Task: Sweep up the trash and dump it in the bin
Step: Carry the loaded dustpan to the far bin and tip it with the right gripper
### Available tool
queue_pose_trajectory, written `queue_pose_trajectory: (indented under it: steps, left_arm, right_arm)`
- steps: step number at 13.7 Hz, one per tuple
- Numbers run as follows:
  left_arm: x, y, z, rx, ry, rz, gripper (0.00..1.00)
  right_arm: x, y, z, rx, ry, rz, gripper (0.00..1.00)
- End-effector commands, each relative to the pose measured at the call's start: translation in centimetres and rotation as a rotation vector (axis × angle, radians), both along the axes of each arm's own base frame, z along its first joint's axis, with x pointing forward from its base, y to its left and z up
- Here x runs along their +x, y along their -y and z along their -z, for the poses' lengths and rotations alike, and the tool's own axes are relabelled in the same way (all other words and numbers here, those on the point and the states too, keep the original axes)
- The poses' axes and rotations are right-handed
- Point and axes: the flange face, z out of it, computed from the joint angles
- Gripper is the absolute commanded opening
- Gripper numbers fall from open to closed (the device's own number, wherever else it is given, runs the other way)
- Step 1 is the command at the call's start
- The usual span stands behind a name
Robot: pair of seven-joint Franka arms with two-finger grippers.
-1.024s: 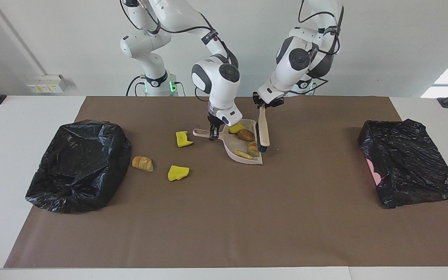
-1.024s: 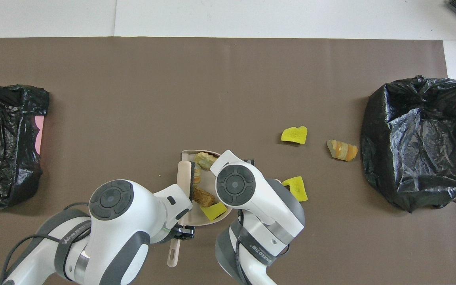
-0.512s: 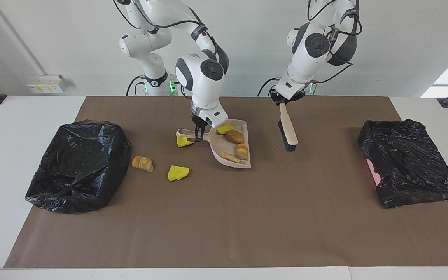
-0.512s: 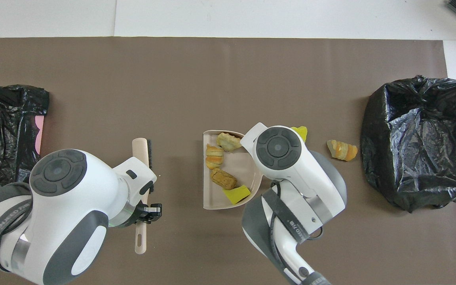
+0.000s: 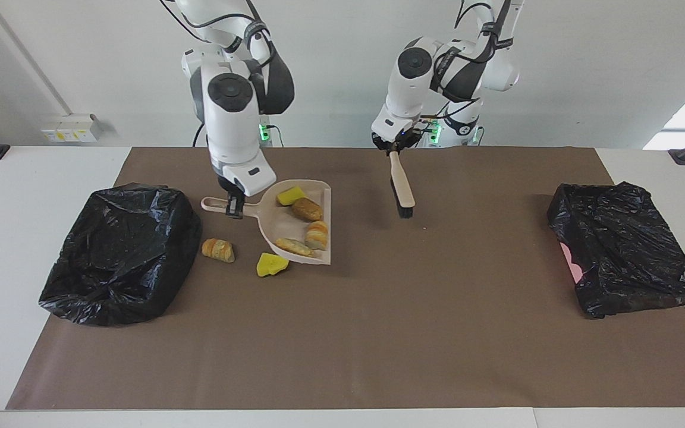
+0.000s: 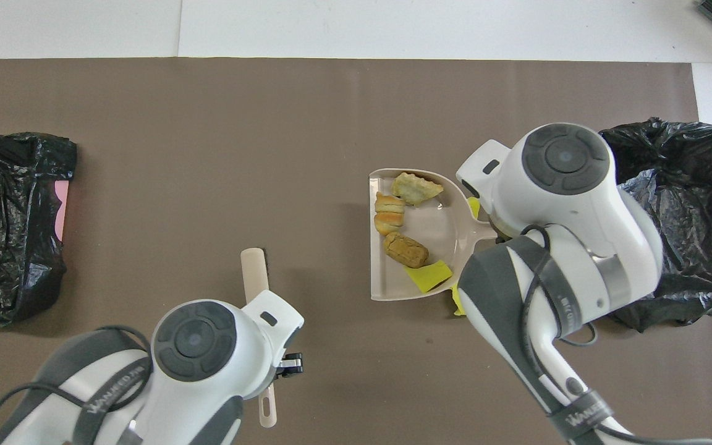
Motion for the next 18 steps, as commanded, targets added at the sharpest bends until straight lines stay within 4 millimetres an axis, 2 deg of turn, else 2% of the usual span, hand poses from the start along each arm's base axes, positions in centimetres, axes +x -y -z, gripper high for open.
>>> queue_pose_trajectory:
  steps: [1,3,5,7,10,14,16,18]
  left_arm:
    - [-1.4,1.8,2.7,-0.023,-0.009,0.005,0.0]
    - [-1.9,2.7,3.6,-0.042,-0.019,-0.002,0.0]
    - [-2.1,3.1,3.5,-0.072,-0.05,-0.045,0.0]
    - [-2.8,3.6,3.5,-0.087,-0.076,-0.055,0.0]
    - [-4.0,4.9,4.9,-0.07,-0.088,-0.042,0.0]
    - [-4.2,5.2,5.1,-0.075,-0.082,-0.027,0.0]
    - [-4.0,5.3,5.4,-0.076,-0.08,-0.028,0.0]
    - [-4.5,6.0,6.8,-0.067,-0.078,-0.016,0.0]
  right_arm:
    - [1.2,7.1,-2.0,0.0,0.003,-0.009,0.0]
    - [1.7,12.3,-2.9,-0.007,0.022,0.027,0.0]
    - [1.7,16.6,-3.3,-0.013,0.034,0.071,0.0]
    - [1.1,21.2,-3.3,-0.034,0.034,0.139,0.0]
    - [0.1,27.4,-3.9,-0.137,0.065,0.177,0.0]
    - [-2.1,32.9,-4.3,-0.321,0.081,0.173,0.0]
    - [-2.9,33.3,-4.3,-0.44,0.057,0.114,0.0]
    - [-4.2,32.9,-3.5,-0.5,0.047,0.055,0.0]
